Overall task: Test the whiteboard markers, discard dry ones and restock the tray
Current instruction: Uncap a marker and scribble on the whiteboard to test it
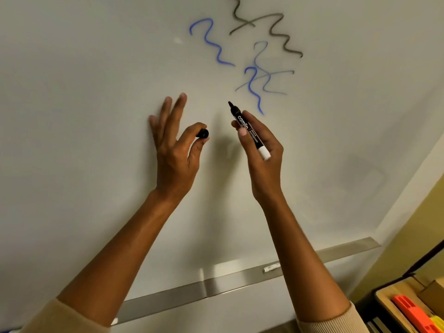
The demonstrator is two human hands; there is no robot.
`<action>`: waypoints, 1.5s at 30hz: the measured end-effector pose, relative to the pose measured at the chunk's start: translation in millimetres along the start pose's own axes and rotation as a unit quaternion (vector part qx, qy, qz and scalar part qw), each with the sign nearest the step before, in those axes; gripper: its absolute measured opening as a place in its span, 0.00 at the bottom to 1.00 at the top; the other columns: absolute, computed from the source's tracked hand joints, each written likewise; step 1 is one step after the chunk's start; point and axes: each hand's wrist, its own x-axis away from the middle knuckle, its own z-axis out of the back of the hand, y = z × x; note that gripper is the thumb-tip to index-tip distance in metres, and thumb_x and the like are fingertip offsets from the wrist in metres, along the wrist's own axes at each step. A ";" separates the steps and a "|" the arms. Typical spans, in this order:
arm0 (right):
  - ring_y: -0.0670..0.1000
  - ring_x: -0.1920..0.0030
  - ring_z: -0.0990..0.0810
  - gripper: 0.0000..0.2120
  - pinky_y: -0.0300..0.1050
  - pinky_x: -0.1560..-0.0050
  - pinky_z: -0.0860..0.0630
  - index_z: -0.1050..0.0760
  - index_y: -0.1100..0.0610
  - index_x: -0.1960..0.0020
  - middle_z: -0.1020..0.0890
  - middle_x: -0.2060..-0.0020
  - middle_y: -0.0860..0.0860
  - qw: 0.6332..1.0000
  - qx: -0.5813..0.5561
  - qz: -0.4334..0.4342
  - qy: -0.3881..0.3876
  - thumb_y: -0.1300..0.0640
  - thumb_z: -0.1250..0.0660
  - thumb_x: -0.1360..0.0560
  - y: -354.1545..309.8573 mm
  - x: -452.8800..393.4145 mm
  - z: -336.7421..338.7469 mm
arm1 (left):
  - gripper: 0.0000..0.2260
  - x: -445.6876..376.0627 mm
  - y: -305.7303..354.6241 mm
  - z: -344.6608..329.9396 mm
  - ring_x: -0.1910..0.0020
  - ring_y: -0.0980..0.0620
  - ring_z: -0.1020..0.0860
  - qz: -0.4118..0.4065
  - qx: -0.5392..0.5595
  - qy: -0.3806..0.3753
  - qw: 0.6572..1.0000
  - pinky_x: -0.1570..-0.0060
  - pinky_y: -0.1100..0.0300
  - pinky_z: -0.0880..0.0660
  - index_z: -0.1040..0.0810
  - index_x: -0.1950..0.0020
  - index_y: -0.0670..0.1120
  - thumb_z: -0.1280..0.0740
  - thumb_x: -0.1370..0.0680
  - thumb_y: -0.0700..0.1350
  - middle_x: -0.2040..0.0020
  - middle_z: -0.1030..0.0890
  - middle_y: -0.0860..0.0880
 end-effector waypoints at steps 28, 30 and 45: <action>0.53 0.47 0.17 0.13 0.55 0.45 0.21 0.20 0.61 0.37 0.15 0.47 0.52 0.975 0.147 0.158 0.061 0.61 0.34 0.21 46.0 -29.1 -9.4 | 0.11 -4.3 -39.3 -33.5 0.28 0.36 0.33 -0.089 -0.231 0.059 0.967 0.30 0.32 0.42 0.18 0.39 0.54 0.32 0.21 0.50 0.29 0.27 0.42; 0.53 0.47 0.17 0.13 0.56 0.45 0.21 0.20 0.60 0.37 0.15 0.48 0.51 0.979 0.136 0.137 0.072 0.60 0.34 0.21 47.3 -26.2 -2.1 | 0.11 -4.0 -38.6 -32.8 0.28 0.36 0.33 -0.087 -0.230 0.057 0.968 0.30 0.32 0.42 0.18 0.39 0.53 0.32 0.21 0.50 0.29 0.28 0.42; 0.58 0.60 0.17 0.11 0.47 0.51 0.24 0.18 0.59 0.51 0.16 0.65 0.56 0.996 -0.054 -0.066 -0.018 0.56 0.38 0.19 60.7 52.4 59.3 | 0.07 77.9 2.5 -13.3 0.31 0.38 0.31 0.032 -0.026 -0.037 0.998 0.35 0.40 0.31 0.17 0.47 0.39 0.28 0.23 0.40 0.33 0.26 0.39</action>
